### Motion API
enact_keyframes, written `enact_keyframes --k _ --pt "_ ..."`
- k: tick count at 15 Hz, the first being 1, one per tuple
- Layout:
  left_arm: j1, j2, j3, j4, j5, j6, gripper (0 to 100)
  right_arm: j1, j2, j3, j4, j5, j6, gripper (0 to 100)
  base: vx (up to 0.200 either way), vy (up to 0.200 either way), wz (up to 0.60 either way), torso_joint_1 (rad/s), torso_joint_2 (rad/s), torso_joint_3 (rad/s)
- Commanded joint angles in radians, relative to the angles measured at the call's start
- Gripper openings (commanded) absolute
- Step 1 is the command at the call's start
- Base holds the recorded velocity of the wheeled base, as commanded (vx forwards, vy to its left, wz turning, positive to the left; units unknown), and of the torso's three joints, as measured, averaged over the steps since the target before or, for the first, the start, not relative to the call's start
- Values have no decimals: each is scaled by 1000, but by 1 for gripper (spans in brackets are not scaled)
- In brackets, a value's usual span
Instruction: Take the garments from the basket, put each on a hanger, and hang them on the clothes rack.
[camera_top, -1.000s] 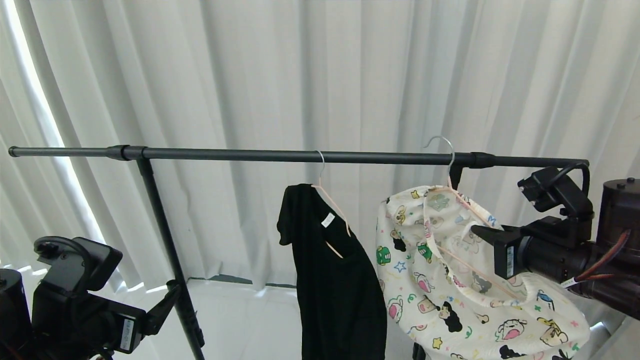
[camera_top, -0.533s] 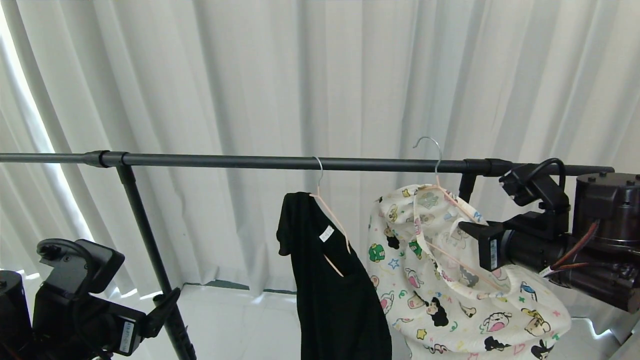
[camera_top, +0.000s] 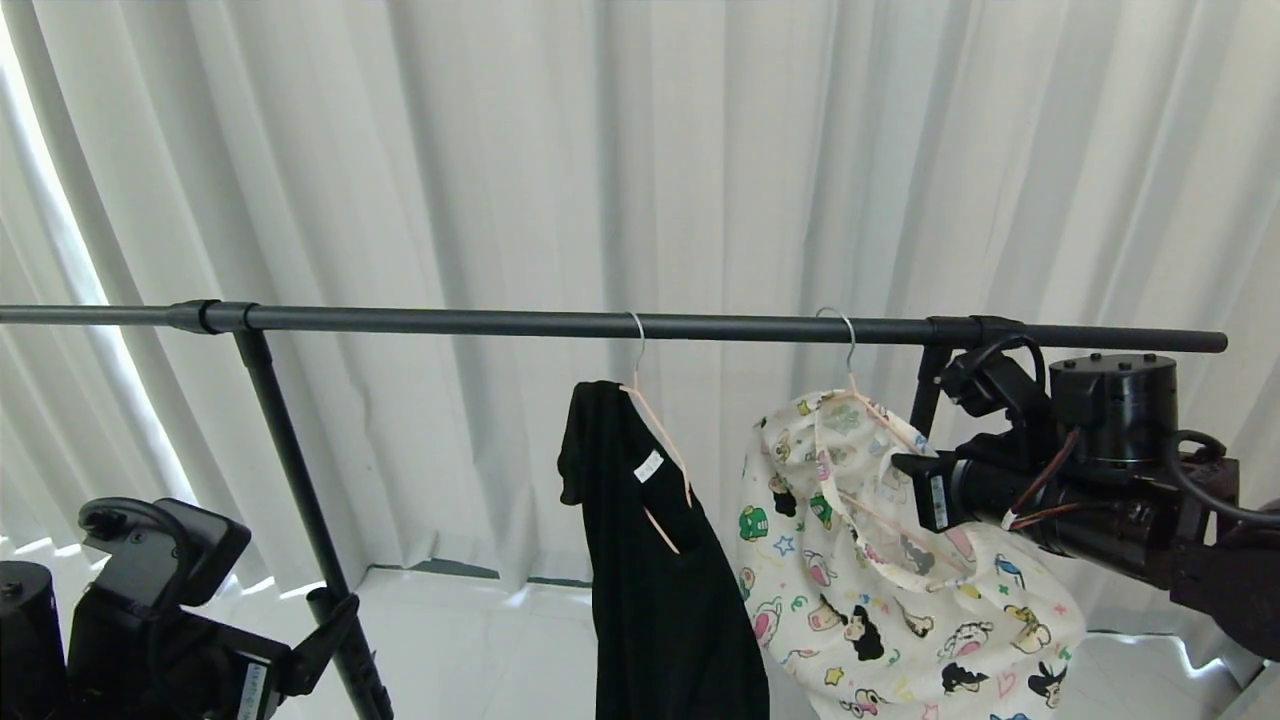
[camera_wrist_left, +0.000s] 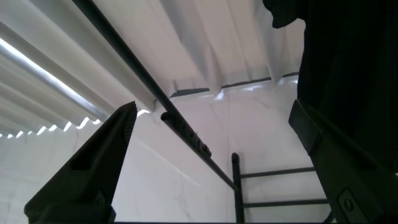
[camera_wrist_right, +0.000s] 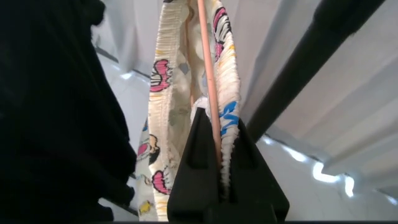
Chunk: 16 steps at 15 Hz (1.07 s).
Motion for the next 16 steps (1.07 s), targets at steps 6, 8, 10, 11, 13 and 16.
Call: enact_keyframes --k 6,8,10,11,13,16 --pt "-3 0 6 1 0 0 100 -1 45 -5 -29 -1 7 100 0 0 0 0 0 0" --pt "-3 0 6 -1 0 0 100 -1 37 -7 -31 -6 5 100 0 0 0 0 0 0" --pt "-3 0 6 -1 0 2 100 -1 36 -8 -80 -3 3 100 0 0 0 0 0 0" --pt "-3 0 6 -1 0 2 100 -1 25 -8 -92 -3 3 100 0 0 0 0 0 0" --pt "-3 -1 6 -1 0 2 100 0 -27 -5 -91 2 2 100 0 0 0 0 0 0" --pt "-3 -1 6 -1 0 2 100 -3 -133 -2 -81 2 14 100 0 0 0 0 0 0"
